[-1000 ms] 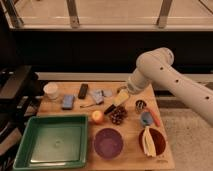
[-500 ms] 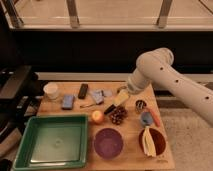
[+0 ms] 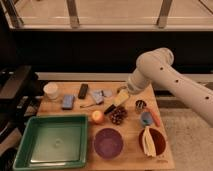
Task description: Wipe purple bowl with sponge
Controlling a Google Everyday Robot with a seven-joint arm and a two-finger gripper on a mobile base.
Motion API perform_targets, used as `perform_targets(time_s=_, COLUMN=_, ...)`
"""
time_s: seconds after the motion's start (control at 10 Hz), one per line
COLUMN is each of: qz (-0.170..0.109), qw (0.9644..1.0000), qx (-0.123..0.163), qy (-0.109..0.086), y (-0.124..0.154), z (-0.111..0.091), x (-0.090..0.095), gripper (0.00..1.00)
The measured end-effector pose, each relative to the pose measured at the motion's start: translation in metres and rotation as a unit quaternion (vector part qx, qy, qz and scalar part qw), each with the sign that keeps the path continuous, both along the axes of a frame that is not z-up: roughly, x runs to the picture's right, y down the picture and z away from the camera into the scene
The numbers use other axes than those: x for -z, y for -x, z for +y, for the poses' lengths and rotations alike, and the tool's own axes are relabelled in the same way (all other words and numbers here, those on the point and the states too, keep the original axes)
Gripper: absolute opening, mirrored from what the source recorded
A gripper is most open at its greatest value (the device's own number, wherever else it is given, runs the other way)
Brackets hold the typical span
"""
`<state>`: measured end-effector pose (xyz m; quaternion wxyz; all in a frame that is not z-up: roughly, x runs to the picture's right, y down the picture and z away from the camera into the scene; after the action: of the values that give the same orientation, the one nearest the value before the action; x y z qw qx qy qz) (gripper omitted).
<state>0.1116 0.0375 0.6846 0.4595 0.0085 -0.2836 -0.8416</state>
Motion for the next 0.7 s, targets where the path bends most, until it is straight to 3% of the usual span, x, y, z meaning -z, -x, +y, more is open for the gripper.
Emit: perform_targets(time_s=0.7, qz=-0.001, qw=0.9999, qx=-0.011, qy=0.002, y=0.0065, z=-0.0091, x=-0.0045, gripper=0.80)
